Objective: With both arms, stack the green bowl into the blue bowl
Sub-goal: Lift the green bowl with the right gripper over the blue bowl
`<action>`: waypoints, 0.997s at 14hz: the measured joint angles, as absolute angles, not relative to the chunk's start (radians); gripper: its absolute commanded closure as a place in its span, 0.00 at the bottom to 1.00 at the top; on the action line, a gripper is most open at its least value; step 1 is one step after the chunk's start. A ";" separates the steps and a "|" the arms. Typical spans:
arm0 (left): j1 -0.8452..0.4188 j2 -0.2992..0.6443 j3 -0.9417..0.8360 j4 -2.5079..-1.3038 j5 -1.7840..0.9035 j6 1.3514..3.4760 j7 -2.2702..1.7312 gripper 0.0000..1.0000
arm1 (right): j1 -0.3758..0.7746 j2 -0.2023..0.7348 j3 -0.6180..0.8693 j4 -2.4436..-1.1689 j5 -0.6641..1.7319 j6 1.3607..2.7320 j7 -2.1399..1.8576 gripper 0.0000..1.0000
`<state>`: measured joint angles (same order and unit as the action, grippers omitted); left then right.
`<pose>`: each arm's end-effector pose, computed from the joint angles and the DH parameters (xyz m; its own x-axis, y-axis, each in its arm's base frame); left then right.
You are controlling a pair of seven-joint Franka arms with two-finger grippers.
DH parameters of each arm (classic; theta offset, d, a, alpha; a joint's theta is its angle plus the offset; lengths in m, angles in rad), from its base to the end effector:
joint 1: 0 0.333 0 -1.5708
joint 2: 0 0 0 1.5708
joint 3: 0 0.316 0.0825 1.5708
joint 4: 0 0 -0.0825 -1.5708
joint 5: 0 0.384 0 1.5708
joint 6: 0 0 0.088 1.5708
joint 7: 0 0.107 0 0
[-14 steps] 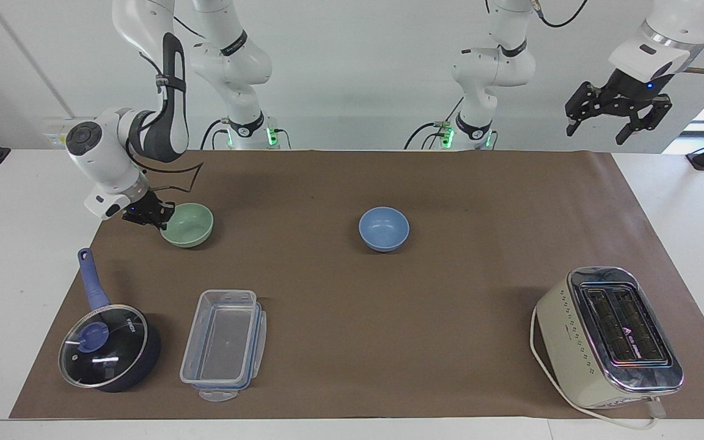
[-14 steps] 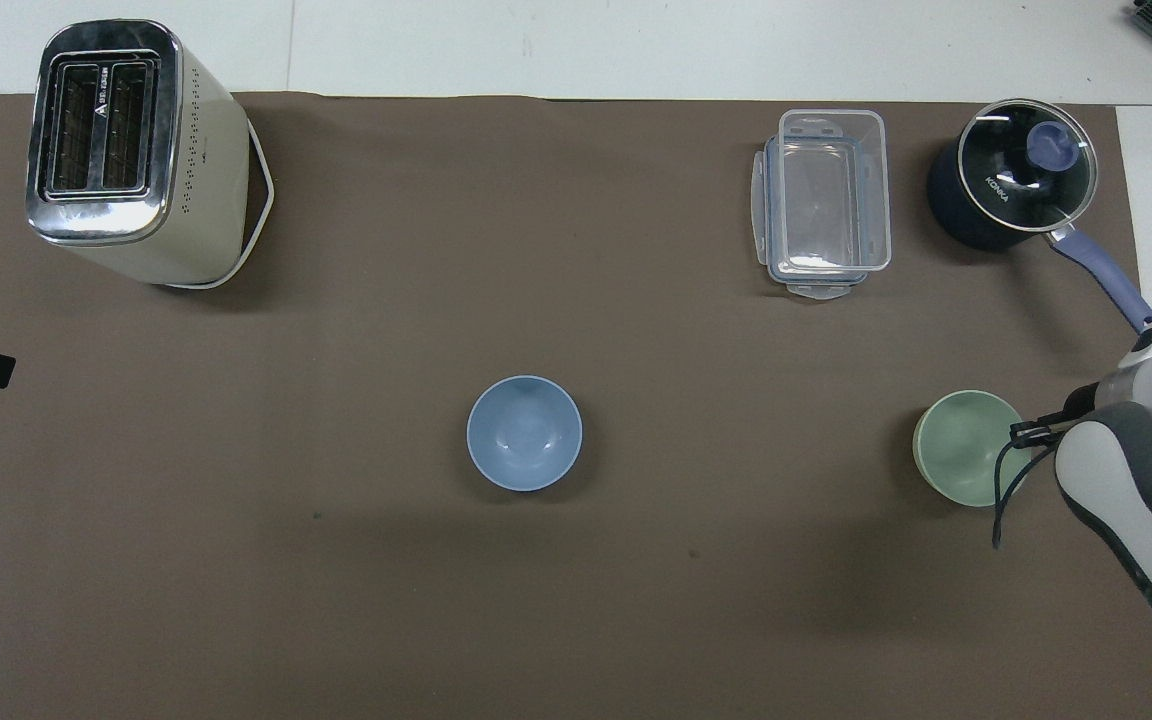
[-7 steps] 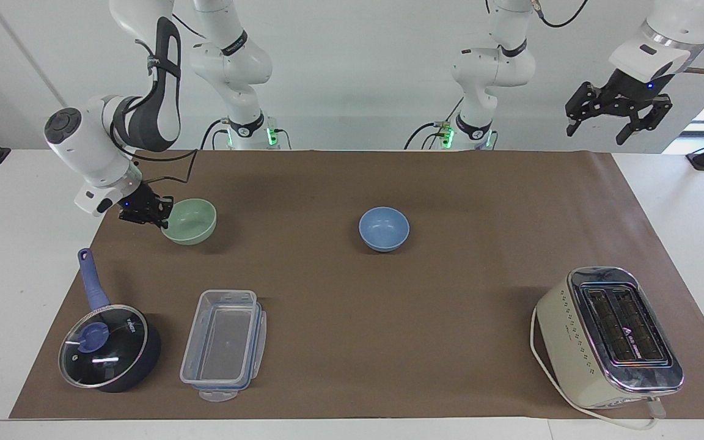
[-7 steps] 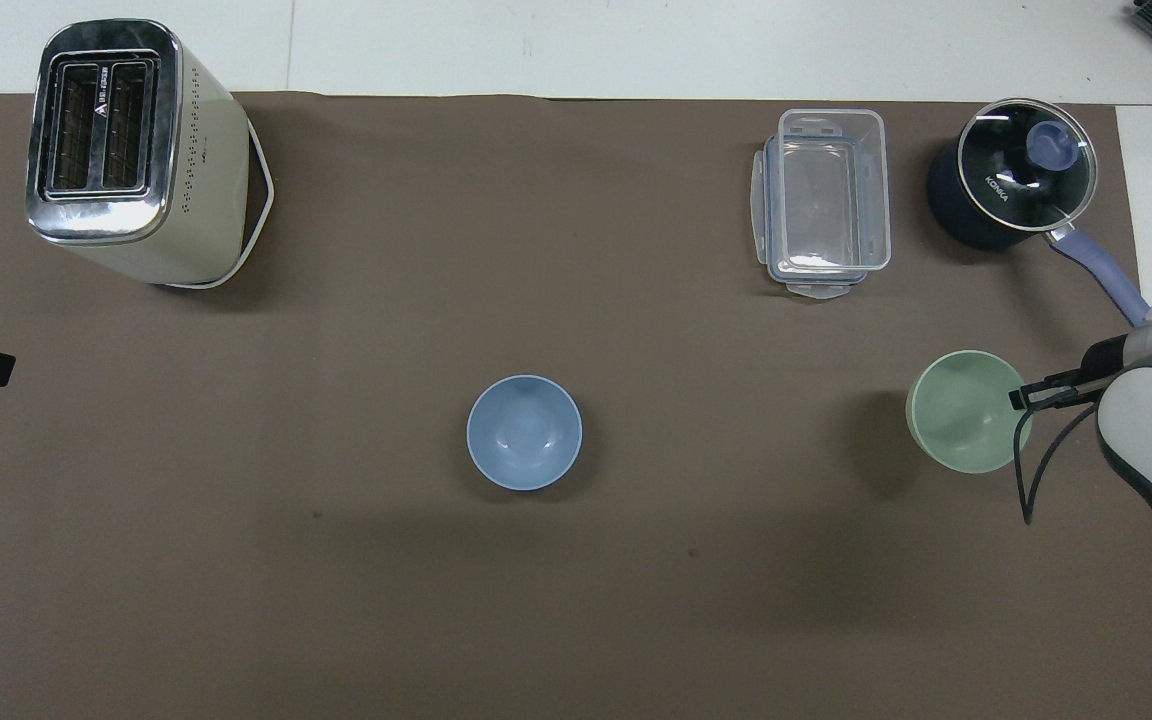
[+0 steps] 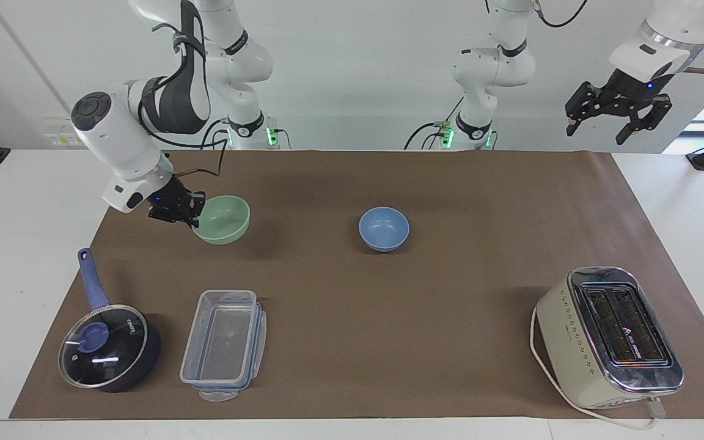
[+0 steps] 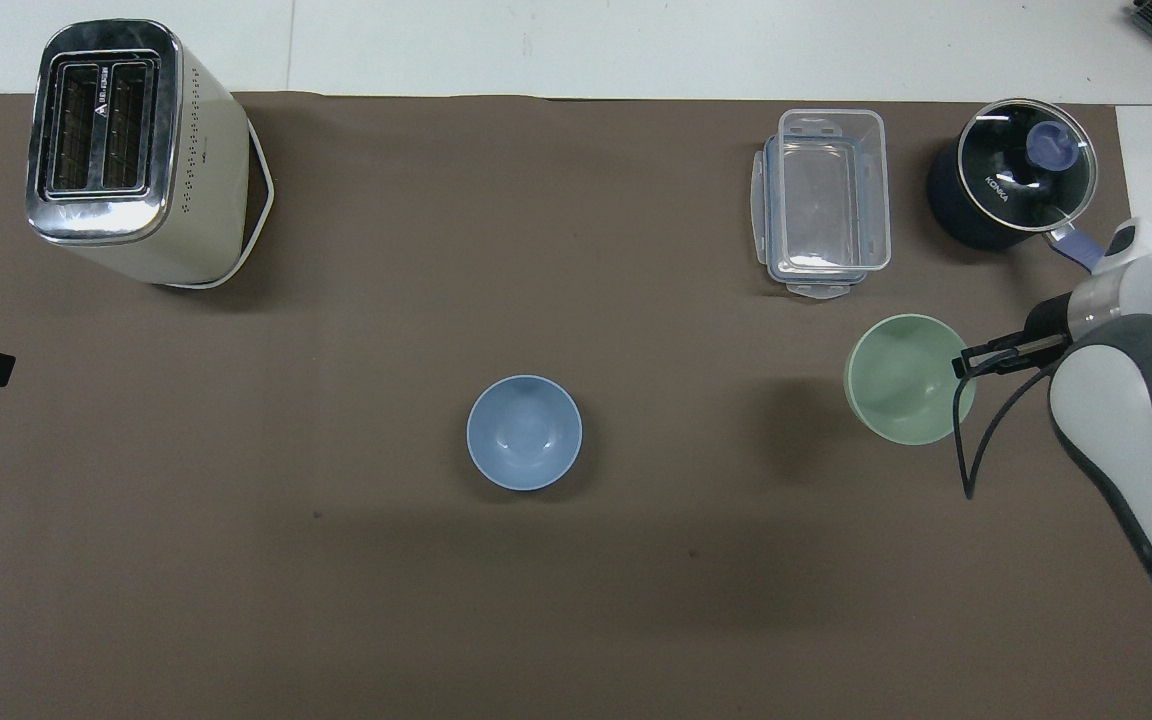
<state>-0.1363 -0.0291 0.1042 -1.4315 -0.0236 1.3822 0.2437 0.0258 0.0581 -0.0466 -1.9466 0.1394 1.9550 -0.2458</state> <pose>0.5236 -0.0186 0.6882 0.9609 -0.2766 -0.0133 -0.2761 -0.9606 0.0304 0.5667 -0.0022 0.4464 0.9852 0.1700 -0.0212 0.1658 -0.9772 -0.1325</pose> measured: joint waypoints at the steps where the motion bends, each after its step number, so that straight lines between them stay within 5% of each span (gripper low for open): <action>1: -0.136 -0.029 0.104 -1.432 -0.024 1.382 0.244 0.00 | 0.060 0.058 -0.046 -1.941 0.140 1.955 -0.193 1.00; 14: -0.136 -0.029 0.104 -1.432 -0.024 1.382 0.244 0.00 | 0.483 0.129 -0.043 -1.836 0.177 2.060 0.456 1.00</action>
